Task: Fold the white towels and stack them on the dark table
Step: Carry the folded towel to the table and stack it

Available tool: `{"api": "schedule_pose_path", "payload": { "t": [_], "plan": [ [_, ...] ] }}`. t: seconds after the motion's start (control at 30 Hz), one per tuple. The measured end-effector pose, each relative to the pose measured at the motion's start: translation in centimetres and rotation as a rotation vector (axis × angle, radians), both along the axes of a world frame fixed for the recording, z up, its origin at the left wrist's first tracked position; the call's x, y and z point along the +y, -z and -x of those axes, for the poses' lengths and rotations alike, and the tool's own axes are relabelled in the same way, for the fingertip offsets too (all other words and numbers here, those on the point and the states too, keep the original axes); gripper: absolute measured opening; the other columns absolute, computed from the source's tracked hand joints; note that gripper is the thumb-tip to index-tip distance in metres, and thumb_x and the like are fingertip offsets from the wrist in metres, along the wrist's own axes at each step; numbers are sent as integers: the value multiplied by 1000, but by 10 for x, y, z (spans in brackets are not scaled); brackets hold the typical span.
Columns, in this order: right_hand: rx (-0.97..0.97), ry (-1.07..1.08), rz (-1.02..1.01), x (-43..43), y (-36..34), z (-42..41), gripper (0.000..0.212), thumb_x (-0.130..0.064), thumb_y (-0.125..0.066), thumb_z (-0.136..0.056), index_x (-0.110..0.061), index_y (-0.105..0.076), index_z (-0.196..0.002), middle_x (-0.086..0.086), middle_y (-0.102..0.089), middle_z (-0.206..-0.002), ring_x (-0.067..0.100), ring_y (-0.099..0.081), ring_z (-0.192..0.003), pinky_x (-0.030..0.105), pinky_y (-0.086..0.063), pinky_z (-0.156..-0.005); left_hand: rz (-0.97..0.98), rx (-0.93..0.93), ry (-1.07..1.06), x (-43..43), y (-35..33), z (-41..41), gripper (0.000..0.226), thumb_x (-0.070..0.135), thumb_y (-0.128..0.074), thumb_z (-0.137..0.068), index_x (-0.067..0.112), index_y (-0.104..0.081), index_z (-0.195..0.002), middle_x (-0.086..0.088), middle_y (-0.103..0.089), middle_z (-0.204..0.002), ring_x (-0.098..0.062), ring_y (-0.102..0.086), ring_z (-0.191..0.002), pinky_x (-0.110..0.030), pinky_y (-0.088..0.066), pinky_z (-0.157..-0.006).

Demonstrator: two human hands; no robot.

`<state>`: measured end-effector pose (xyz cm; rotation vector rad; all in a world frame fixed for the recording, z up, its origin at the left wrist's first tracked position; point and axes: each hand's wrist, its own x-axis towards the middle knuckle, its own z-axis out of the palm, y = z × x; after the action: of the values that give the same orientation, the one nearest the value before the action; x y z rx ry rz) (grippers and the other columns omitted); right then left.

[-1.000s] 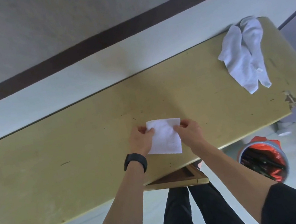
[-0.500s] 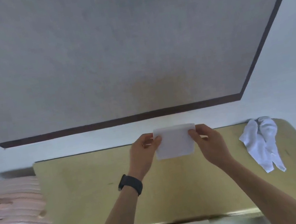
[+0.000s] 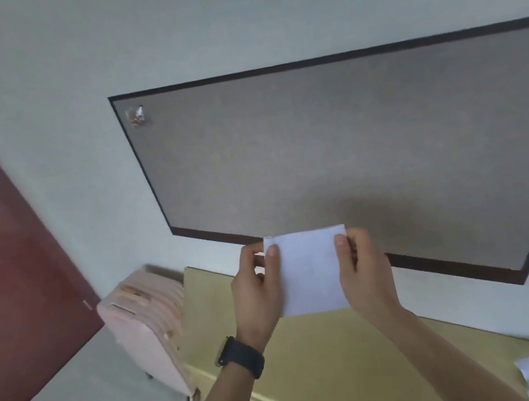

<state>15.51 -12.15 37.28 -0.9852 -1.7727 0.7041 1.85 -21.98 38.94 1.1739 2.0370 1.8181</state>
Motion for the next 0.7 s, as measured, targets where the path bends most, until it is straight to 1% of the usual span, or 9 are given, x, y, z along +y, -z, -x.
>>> {"api": "schedule_pose_path", "payload": {
  "t": [0.13, 0.23, 0.3, 0.37, 0.4, 0.5, 0.53, 0.6, 0.7],
  "plan": [
    [-62, -243, 37, -76, 4, 48, 14, -37, -40, -103, -27, -47, -95, -13, -52, -66, 8, -48, -54, 25, -34, -54, 73, -16, -223, -106, 12, 30, 16, 46, -51, -98, 30, -56, -98, 9, -64, -85, -5, -59, -70, -24, -46, -61],
    [-69, -426, 46, -149, 7, 101, 13, -37, -42, -103, -28, -48, -96, -15, -58, -76, 6, -52, -59, 20, -37, -54, 106, -68, -390, -198, 10, 57, 13, 41, -51, -99, 29, -56, -99, 7, -66, -85, -3, -59, -65, -15, -41, -52],
    [-68, -554, 53, -212, 10, 141, 13, -37, -43, -103, -27, -49, -95, -15, -59, -78, 6, -53, -59, 26, -39, -56, 104, -112, -529, -270, 8, 74, 16, 38, -52, -99, 24, -59, -99, 6, -67, -87, 3, -58, -62, -11, -40, -49],
    [-91, -695, 63, -283, 13, 178, 12, -36, -44, -102, -27, -49, -96, -15, -59, -78, 7, -53, -59, 31, -37, -57, 80, -148, -675, -348, 10, 91, 17, 40, -54, -98, 25, -60, -94, 7, -67, -86, 2, -57, -65, -9, -40, -51],
    [-101, -765, 61, -320, 14, 195, 11, -36, -44, -102, -28, -49, -96, -15, -59, -79, 8, -54, -59, 31, -36, -57, 71, -158, -749, -388, 12, 98, 17, 42, -55, -97, 27, -59, -91, 8, -67, -85, 0, -58, -68, -10, -42, -54],
    [-85, -962, 53, -436, 15, 239, 12, -36, -45, -102, -28, -49, -94, -13, -58, -77, 9, -51, -57, 31, -38, -57, 36, -184, -956, -510, 17, 114, 19, 45, -57, -95, 28, -59, -87, 8, -65, -81, -8, -59, -73, -23, -47, -66],
    [-73, -1028, 56, -475, 14, 251, 14, -36, -45, -102, -27, -49, -91, -12, -58, -76, 10, -49, -55, 29, -38, -56, 19, -193, -1008, -550, 18, 118, 20, 46, -57, -94, 28, -58, -86, 9, -63, -77, -7, -56, -70, -23, -46, -65],
    [-47, -1154, 66, -556, 13, 273, 18, -36, -45, -102, -28, -48, -87, -10, -57, -74, 11, -47, -53, 23, -35, -52, -7, -213, -1095, -629, 17, 124, 22, 48, -57, -94, 28, -58, -84, 14, -55, -68, -3, -48, -61, -15, -41, -58],
    [-8, -1294, 98, -677, 12, 308, 18, -33, -47, -102, -33, -48, -84, -5, -58, -72, 13, -52, -61, 19, -37, -55, -18, -205, -1226, -747, 13, 133, 21, 48, -57, -93, 29, -58, -83, 14, -50, -62, -1, -45, -56, -11, -37, -49]
  ]
}}
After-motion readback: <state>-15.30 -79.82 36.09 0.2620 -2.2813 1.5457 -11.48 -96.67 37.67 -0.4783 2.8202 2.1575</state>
